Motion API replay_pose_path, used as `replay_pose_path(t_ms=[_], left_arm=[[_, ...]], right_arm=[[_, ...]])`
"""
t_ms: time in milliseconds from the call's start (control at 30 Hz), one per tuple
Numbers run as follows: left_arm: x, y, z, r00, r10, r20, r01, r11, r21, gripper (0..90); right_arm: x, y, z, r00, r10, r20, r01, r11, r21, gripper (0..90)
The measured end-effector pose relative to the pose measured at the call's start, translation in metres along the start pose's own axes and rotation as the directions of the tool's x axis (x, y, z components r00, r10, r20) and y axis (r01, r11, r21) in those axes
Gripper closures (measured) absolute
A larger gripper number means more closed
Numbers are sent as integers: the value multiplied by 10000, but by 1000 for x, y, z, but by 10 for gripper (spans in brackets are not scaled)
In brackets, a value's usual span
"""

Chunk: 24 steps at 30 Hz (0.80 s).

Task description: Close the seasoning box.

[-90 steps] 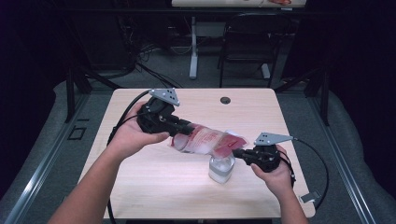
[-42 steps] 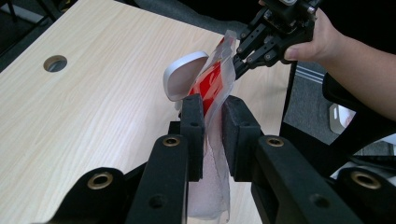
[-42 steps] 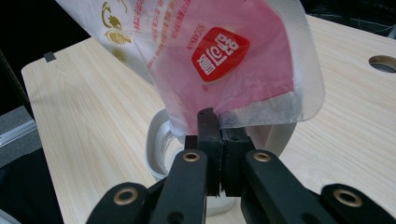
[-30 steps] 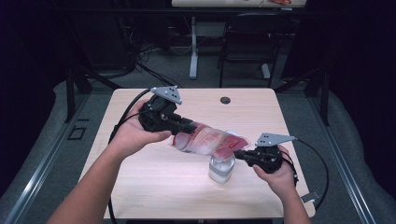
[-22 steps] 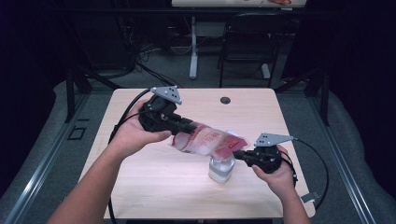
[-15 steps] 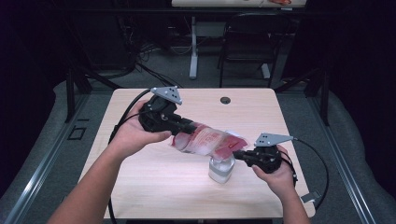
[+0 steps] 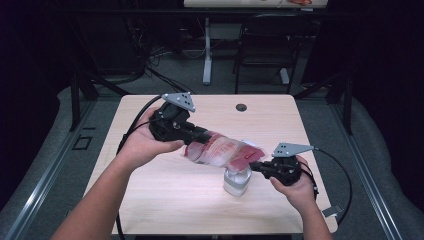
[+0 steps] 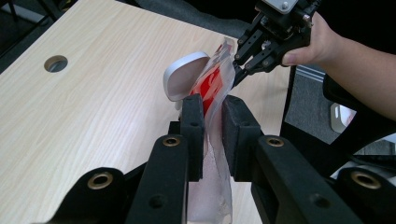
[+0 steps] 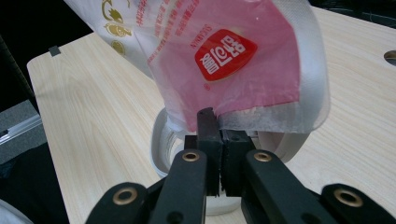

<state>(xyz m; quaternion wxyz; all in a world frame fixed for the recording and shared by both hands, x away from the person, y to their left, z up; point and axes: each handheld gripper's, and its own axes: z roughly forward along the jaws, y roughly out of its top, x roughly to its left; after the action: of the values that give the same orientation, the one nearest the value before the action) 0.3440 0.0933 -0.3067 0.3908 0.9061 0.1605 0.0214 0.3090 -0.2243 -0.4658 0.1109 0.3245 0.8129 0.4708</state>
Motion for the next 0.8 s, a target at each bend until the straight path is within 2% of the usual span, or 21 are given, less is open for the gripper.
replay_pose_path(t_ms=[800], left_arm=[[2, -2, 1, 10000, -36, 39, 36, 10000, -14, 797]], right_arm=[[-2, 1, -9, 9999, -27, 143, 28, 10000, -76, 893]])
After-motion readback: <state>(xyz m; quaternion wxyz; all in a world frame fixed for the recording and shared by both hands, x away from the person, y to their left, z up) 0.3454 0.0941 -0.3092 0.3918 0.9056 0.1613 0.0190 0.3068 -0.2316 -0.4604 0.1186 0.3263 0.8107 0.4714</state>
